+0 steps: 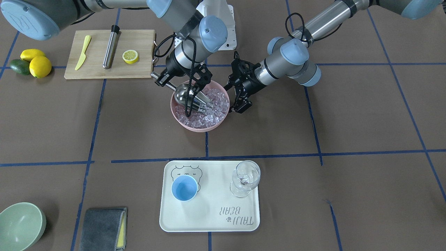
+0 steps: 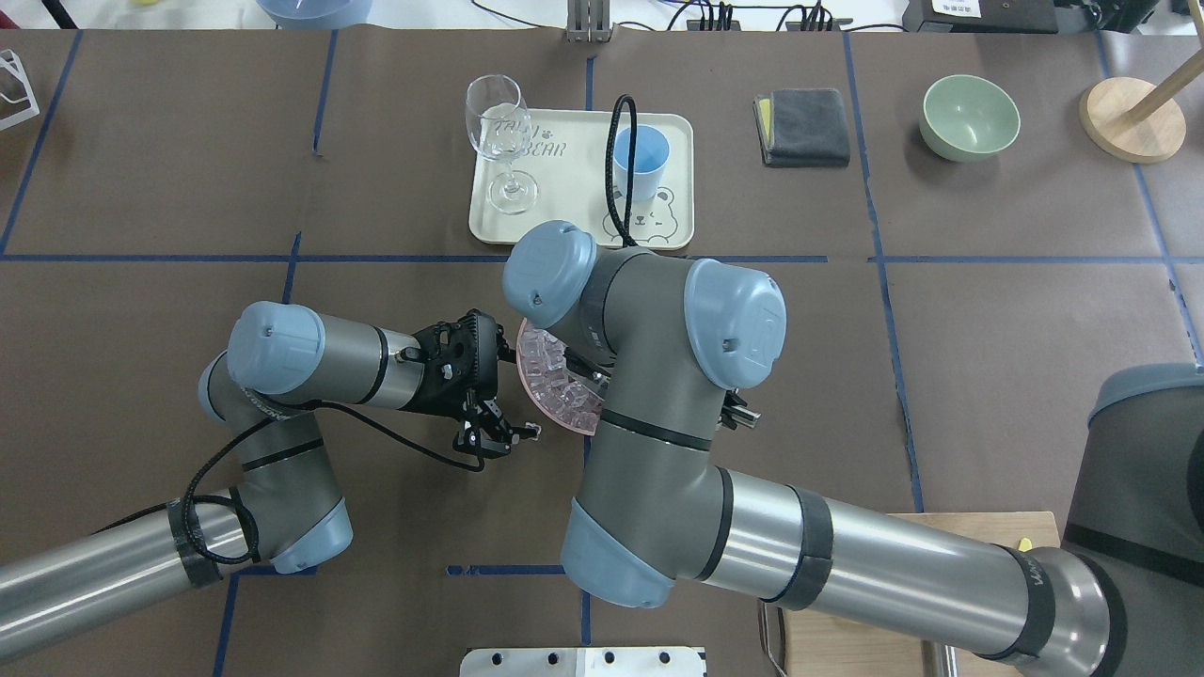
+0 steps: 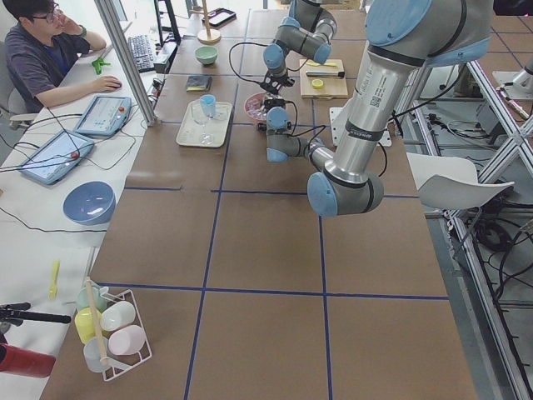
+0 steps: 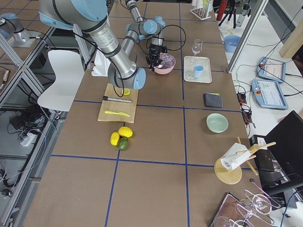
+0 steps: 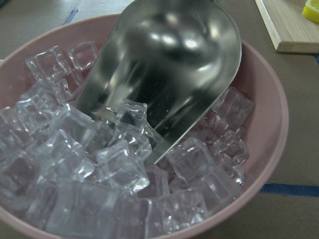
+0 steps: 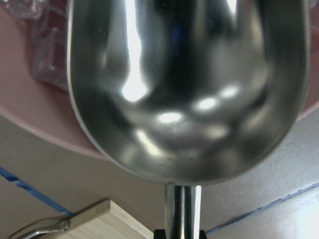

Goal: Put ice in cup with scoop
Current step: 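Dip the scoop into the ice cubes and scoop some up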

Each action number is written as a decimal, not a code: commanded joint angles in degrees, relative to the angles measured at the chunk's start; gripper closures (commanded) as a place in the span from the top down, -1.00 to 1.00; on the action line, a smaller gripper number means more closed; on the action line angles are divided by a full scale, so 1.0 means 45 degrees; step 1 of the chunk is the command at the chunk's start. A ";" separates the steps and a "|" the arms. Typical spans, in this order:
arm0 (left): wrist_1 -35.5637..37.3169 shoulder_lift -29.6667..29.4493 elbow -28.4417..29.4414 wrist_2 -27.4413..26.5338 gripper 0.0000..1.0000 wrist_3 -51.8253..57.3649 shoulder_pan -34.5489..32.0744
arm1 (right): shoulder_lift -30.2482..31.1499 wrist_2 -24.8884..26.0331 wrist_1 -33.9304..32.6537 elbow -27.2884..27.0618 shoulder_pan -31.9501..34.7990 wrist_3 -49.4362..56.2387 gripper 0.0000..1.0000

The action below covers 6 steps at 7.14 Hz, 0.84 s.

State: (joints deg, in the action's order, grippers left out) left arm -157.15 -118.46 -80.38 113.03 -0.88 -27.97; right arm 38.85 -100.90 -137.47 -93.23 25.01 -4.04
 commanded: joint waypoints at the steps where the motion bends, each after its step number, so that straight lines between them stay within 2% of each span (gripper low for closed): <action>1: 0.0000 -0.0003 -0.0008 0.0000 1.00 0.0000 0.0004 | 0.0778 0.0040 0.0491 -0.1364 -0.0012 -0.0060 -1.00; 3: 0.0000 -0.0003 -0.0008 0.0000 1.00 0.0000 0.0004 | 0.1382 0.0021 0.1227 -0.2383 0.0027 -0.0466 -1.00; 4: 0.0000 -0.0003 0.0011 0.0000 1.00 0.0000 0.0004 | 0.2315 -0.0037 0.2470 -0.2967 0.0027 -0.0837 -1.00; 6: 0.0000 -0.0003 0.0012 0.0000 1.00 0.0000 -0.0016 | 0.2539 -0.0425 0.2757 -0.3537 0.0434 -0.0918 -1.00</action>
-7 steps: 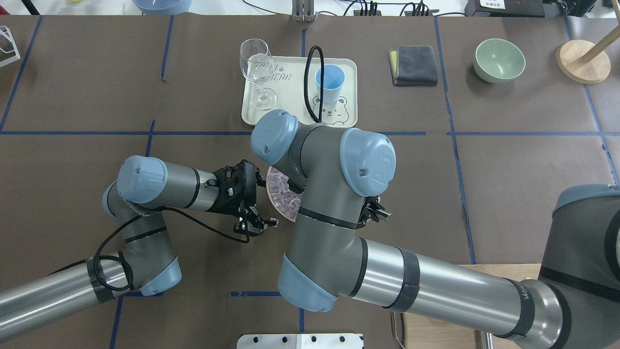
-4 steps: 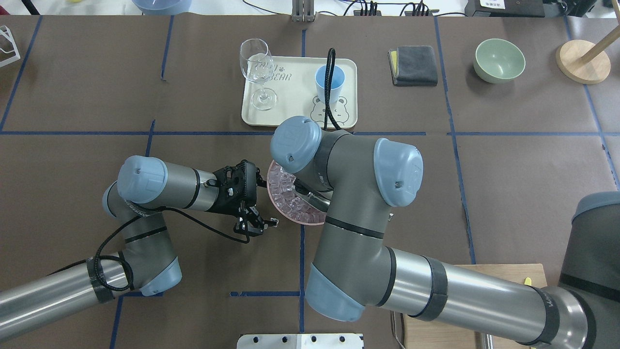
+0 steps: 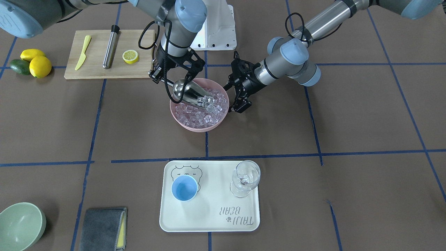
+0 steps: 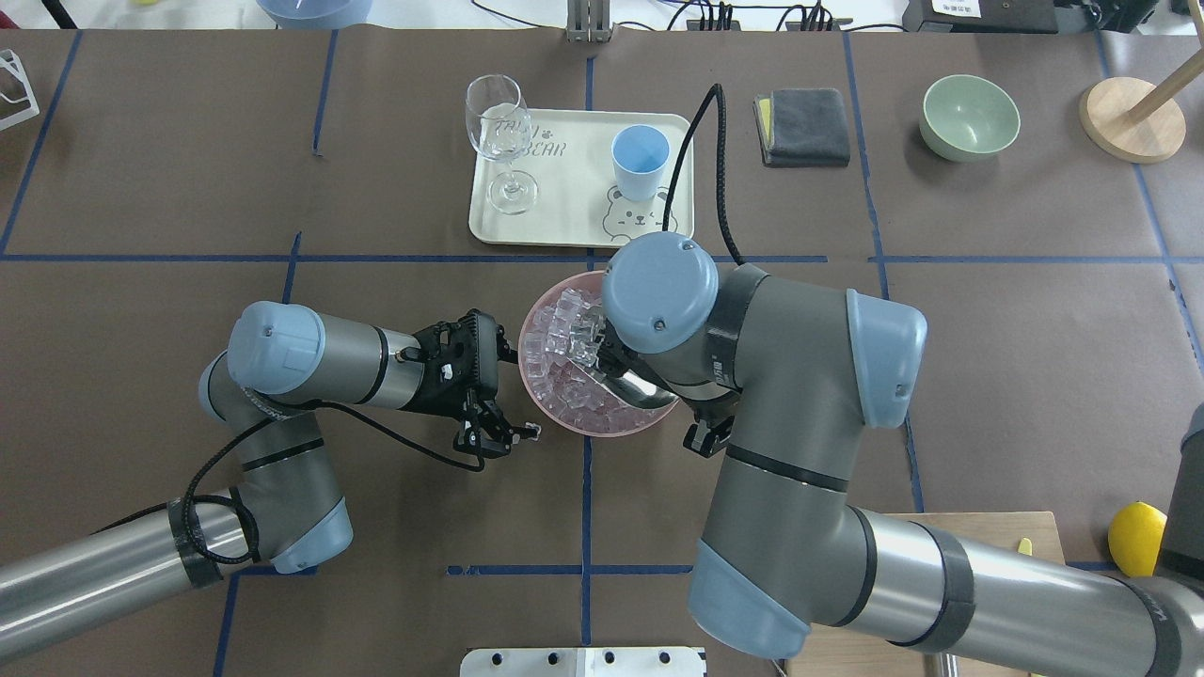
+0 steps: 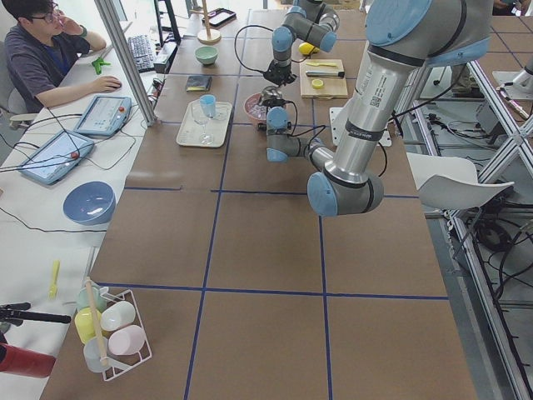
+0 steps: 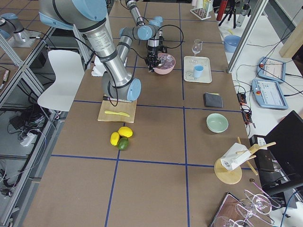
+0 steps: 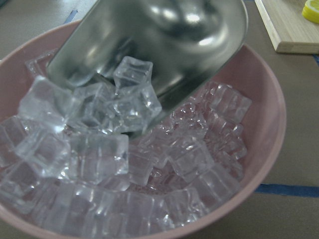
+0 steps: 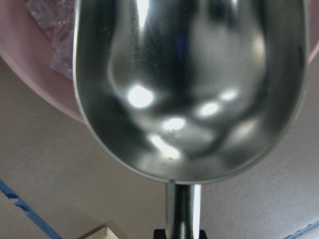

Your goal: Put ice in cup with scoop

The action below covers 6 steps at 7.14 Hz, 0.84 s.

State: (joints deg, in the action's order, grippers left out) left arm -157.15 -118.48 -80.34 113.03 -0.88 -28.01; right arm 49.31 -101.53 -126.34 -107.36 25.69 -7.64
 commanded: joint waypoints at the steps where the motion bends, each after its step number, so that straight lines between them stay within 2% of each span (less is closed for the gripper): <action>1: 0.0000 0.0000 -0.0016 0.0000 1.00 0.0000 -0.0007 | 0.0195 -0.1410 0.0303 -0.0457 0.1003 -0.0273 -1.00; 4: 0.0000 0.0000 0.0003 0.0000 1.00 0.0000 -0.0007 | 0.0000 -0.4011 0.0264 -0.0458 0.3015 -0.2124 -1.00; 5: 0.0000 0.0000 -0.0017 0.0000 1.00 0.0000 -0.0007 | -0.0213 -0.4483 0.0186 -0.0071 0.3757 -0.2323 -1.00; 6: 0.0000 0.0000 -0.0017 0.0000 1.00 0.0000 -0.0007 | -0.1356 -0.4565 0.0166 0.1905 0.4247 -0.2325 -1.00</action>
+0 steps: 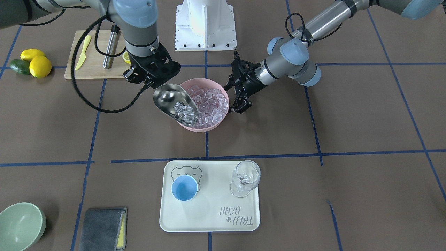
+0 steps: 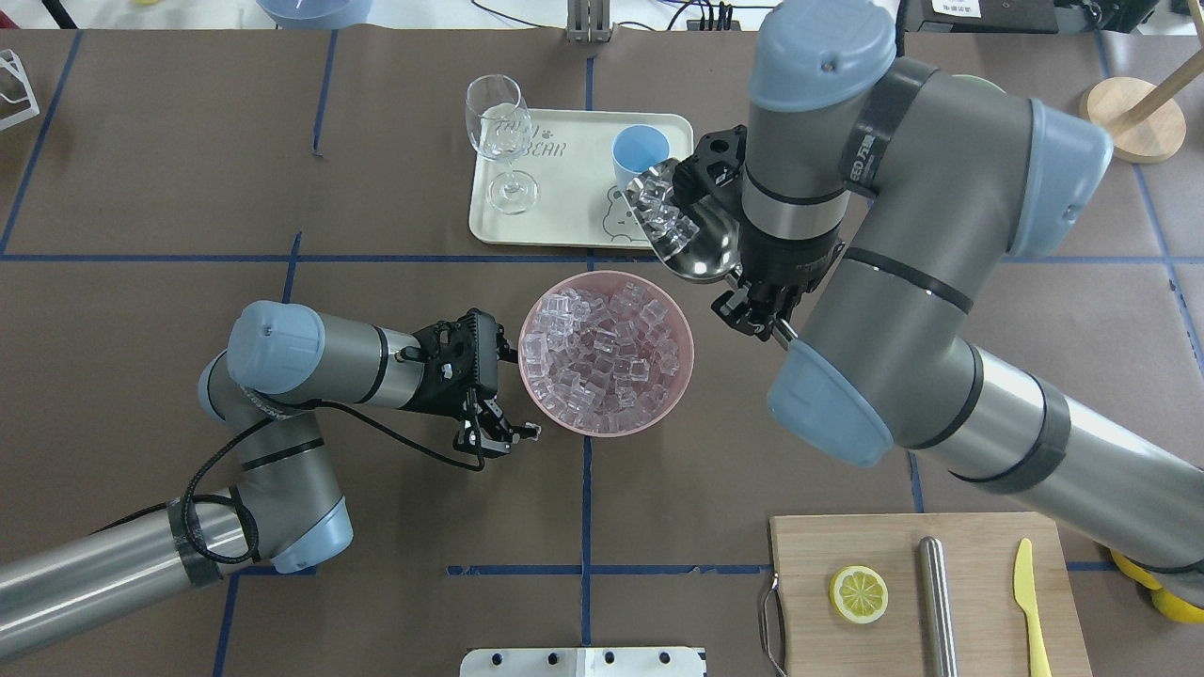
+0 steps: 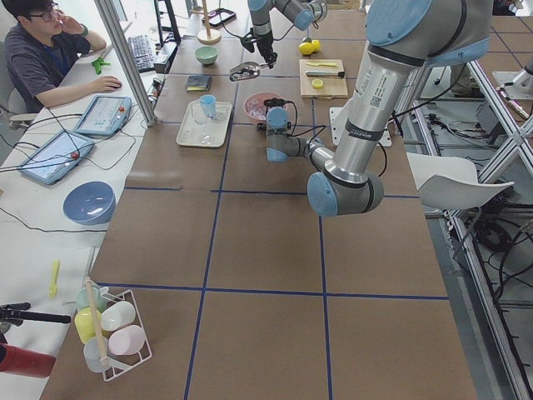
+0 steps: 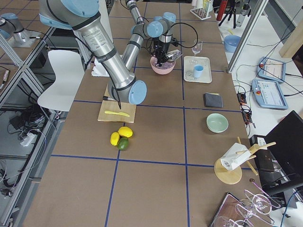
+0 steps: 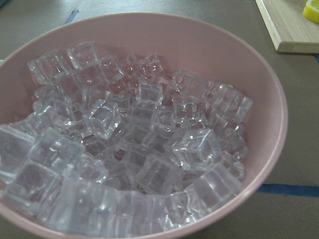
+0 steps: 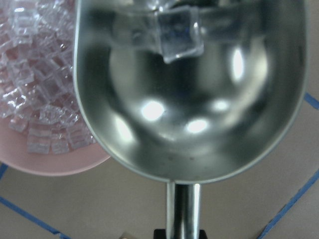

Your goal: Put ice in cup with scoop

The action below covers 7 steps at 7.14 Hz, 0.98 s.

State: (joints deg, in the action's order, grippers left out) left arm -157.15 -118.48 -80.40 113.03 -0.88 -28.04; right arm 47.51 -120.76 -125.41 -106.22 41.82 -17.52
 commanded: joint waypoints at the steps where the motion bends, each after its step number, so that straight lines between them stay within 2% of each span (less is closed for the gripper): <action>1: 0.0000 0.0000 -0.0005 0.0000 1.00 0.0000 0.0000 | -0.2110 -0.0197 -0.0040 0.3586 0.0919 0.0045 -1.00; 3: 0.0000 0.0000 -0.0004 0.0000 1.00 0.0000 0.0000 | -0.3851 0.0386 -0.0563 0.6599 0.1058 0.1170 -1.00; 4: 0.0000 0.0000 -0.0005 0.0000 1.00 0.0000 0.0000 | -0.4865 0.1047 -0.1592 0.7947 0.1155 0.2320 -1.00; 5: 0.0000 0.0000 0.0015 0.0000 1.00 0.0000 0.0000 | -0.5494 0.1653 -0.2685 0.8579 0.1291 0.3491 -1.00; 7: 0.0000 -0.0019 0.0015 0.0000 1.00 0.0000 0.0000 | -0.6026 0.2417 -0.4136 0.9053 0.1468 0.5351 -1.00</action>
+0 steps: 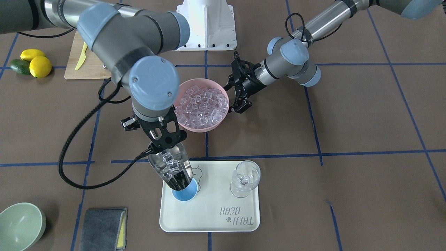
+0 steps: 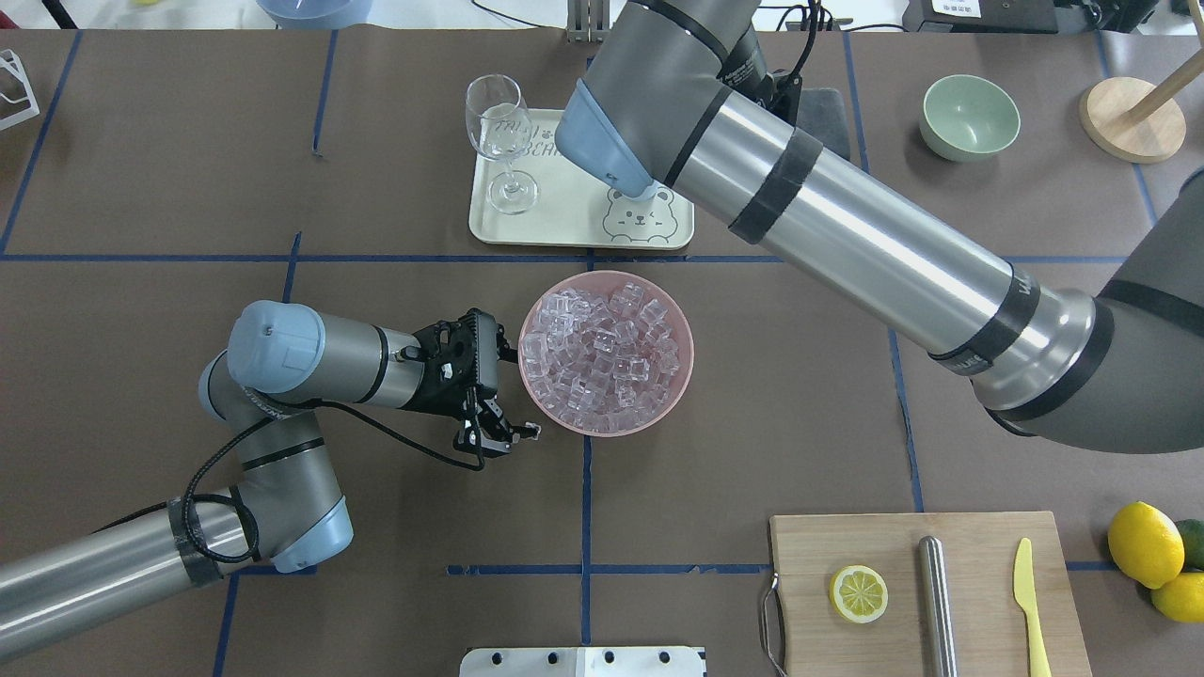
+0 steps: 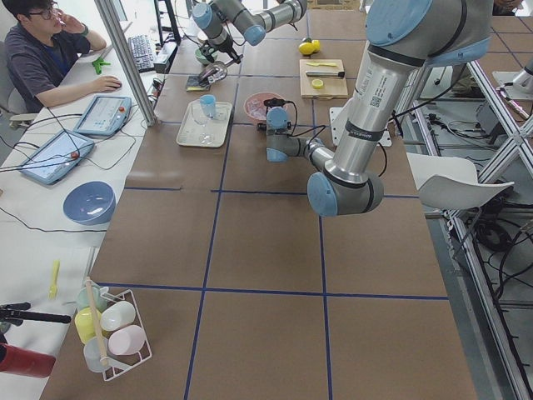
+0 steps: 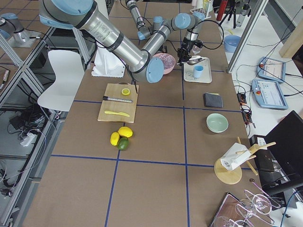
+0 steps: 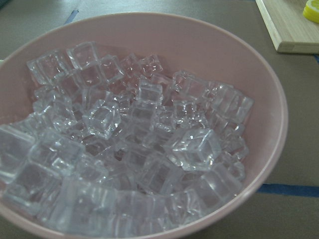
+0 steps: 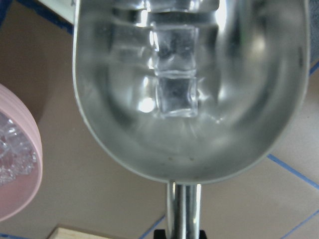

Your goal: Put ice in cup with scoop

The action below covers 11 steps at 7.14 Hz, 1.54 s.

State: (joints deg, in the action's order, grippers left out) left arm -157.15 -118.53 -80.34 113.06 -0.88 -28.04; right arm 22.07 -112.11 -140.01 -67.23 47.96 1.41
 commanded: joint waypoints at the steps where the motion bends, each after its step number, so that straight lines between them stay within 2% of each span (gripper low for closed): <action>1: -0.0019 -0.0008 0.0041 -0.0008 1.00 -0.0019 0.0000 | -0.0490 0.0653 -0.1362 0.0543 0.0124 0.1751 -1.00; 3: -0.0019 -0.0008 0.0042 -0.0008 1.00 -0.0020 0.0019 | -0.1113 0.1005 -0.2163 0.1439 0.0124 0.2981 -1.00; 7: -0.0019 -0.0028 0.0042 0.0012 1.00 -0.0020 0.0020 | -0.1291 0.1746 -0.3043 0.1639 0.0124 0.4548 -1.00; 11: -0.0136 -0.0008 0.0042 0.0011 1.00 -0.0020 0.0020 | -0.1312 0.1652 -0.3163 0.1600 0.0182 0.4901 -1.00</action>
State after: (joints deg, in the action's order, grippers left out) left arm -157.63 -118.57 -80.15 113.06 -0.97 -27.95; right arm 16.16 -104.28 -154.24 -59.88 48.74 23.13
